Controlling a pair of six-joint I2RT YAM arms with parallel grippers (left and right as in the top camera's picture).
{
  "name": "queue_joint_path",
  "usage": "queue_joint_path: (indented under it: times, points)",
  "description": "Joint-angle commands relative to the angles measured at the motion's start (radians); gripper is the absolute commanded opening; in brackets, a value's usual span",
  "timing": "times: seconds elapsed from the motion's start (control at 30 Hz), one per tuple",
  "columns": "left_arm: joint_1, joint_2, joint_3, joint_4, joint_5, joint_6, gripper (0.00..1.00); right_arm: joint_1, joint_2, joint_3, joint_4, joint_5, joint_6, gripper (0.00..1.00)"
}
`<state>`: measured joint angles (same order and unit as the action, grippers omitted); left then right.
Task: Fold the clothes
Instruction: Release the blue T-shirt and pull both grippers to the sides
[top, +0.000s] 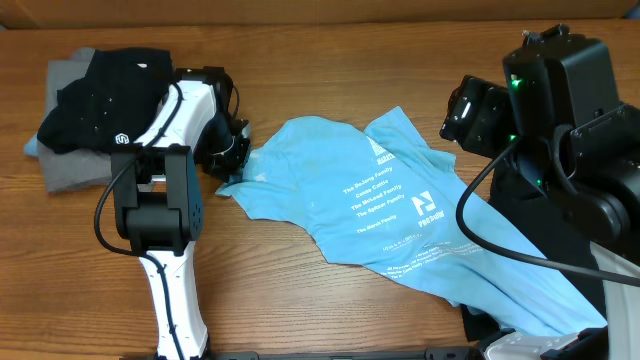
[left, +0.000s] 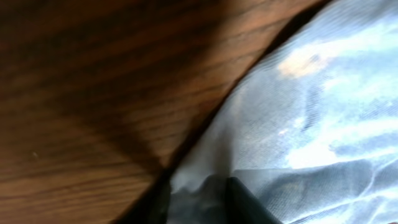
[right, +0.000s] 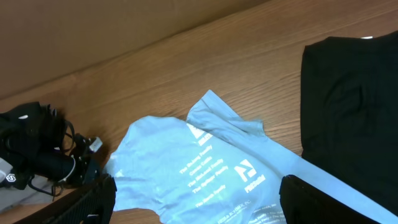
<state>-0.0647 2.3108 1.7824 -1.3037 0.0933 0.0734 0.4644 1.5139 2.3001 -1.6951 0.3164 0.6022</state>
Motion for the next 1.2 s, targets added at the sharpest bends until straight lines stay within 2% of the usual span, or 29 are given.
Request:
queue_joint_path:
  times: [0.0,0.2,0.4,0.57,0.63,0.87,1.03,1.1,1.17]
  points:
    - [-0.002,0.023,-0.051,-0.005,0.011,-0.005,0.04,-0.015,-0.016,0.008,0.002,-0.004,0.001,0.87]
    - [0.023,-0.026,-0.052,-0.083,0.001,-0.077,0.04,-0.079,-0.016,0.008,0.006,-0.004,0.001,0.88]
    - [0.114,-0.233,-0.052,-0.093,-0.01,-0.142,0.04,-0.201,-0.007,0.008,0.006,-0.004,0.0,0.91]
    - [0.217,-0.408,-0.052,-0.152,-0.14,-0.194,0.04,-0.311,0.032,-0.006,0.005,-0.006,-0.008,0.91]
    - [0.262,-0.45,-0.052,-0.192,-0.206,-0.202,0.04,-0.339,0.06,-0.017,0.013,-0.039,-0.062,0.91]
    - [0.403,-0.485,-0.052,-0.274,-0.311,-0.268,0.04,-0.409,0.201,-0.056,0.027,-0.078,-0.132,0.91]
    - [0.489,-0.486,-0.052,-0.276,-0.3,-0.273,0.04,-0.489,0.341,-0.056,0.028,-0.17,-0.206,0.91]
    - [0.504,-0.487,-0.052,-0.274,-0.282,-0.271,0.09,-0.523,0.395,-0.056,0.027,-0.201,-0.214,0.91]
    - [0.51,-0.489,-0.051,-0.273,-0.28,-0.271,0.2,-0.557,0.454,-0.056,0.016,-0.225,-0.219,0.88]
